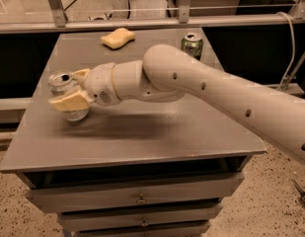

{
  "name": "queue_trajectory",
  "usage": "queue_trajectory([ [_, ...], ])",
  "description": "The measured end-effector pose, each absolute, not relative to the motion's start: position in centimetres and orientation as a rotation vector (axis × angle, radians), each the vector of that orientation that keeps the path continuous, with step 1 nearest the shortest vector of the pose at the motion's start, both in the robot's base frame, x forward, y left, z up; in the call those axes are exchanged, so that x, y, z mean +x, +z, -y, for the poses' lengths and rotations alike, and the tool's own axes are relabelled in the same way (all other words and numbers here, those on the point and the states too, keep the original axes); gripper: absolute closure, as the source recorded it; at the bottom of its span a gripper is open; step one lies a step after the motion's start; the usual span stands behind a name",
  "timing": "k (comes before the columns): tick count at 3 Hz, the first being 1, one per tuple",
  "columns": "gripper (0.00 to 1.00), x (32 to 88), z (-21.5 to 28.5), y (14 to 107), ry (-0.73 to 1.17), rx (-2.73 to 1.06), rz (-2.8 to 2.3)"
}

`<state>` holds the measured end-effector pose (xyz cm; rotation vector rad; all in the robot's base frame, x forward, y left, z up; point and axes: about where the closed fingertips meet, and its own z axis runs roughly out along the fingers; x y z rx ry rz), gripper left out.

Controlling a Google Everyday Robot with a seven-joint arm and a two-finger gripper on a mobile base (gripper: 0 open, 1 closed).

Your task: Move 7up can near sponge

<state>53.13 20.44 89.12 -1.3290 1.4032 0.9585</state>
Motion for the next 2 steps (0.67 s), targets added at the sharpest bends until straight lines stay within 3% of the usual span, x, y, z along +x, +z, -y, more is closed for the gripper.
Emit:
queue_trajectory([
  [1, 1.0, 59.0, -14.5, 90.1, 0.832, -1.219, -1.498],
  [2, 1.0, 61.8, -11.1, 90.2, 0.774, -1.159, -1.551],
])
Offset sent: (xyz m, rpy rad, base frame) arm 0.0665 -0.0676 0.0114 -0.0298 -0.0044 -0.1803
